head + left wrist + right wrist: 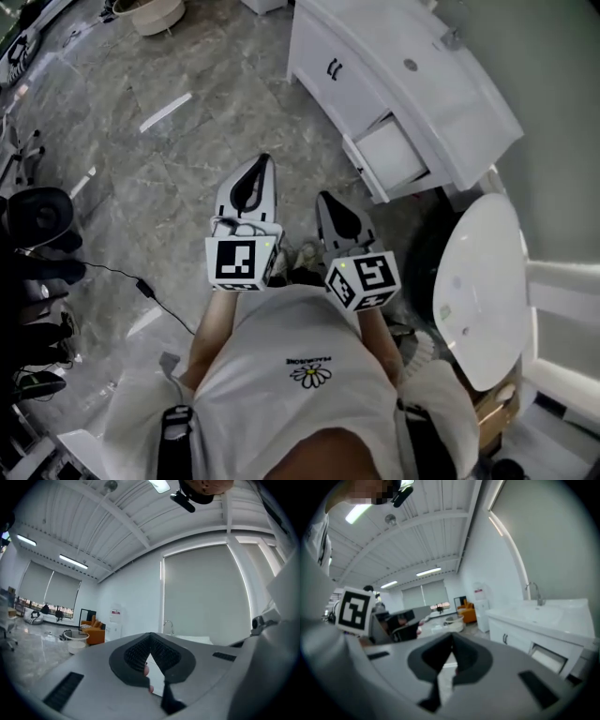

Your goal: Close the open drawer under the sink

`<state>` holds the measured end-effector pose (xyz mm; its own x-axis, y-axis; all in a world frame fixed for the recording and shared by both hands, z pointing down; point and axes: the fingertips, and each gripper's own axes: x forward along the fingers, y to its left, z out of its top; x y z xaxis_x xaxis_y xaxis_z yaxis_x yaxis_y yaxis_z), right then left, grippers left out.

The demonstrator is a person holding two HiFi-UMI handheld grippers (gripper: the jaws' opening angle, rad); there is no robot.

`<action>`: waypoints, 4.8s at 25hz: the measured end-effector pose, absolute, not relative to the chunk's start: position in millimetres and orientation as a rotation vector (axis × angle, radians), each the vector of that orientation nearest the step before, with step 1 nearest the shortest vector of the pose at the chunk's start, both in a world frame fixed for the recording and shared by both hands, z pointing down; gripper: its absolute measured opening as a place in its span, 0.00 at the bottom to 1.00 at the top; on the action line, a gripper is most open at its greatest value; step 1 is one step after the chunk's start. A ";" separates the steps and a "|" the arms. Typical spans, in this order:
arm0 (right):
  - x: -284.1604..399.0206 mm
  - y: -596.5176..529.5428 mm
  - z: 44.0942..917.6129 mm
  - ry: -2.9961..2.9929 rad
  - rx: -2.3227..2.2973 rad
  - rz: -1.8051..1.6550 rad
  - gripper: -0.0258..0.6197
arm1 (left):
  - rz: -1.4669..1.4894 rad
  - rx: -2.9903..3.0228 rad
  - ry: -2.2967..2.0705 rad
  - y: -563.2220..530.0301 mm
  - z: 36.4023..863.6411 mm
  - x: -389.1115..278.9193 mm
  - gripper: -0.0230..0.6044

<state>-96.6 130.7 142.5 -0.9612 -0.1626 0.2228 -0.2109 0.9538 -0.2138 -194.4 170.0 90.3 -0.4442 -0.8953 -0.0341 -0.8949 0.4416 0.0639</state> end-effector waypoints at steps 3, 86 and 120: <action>-105.7 124.9 130.1 -2.945 0.256 0.318 0.09 | -0.030 1.687 -2.696 162.6 90.2 -183.0 0.07; -33.5 -132.8 413.4 -2.341 1.844 0.306 0.09 | 0.032 2.365 -1.870 -173.7 403.9 -171.9 0.07; -58.5 -134.7 568.0 -2.156 1.812 0.548 0.26 | 0.241 2.292 -1.821 -145.5 489.5 -185.8 0.07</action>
<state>-58.5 -134.7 568.0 -0.1800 -0.8804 0.4387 -0.9830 0.1452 -0.1120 -185.8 -145.5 489.5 0.2262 -0.9409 0.2522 -0.9741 -0.2187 0.0576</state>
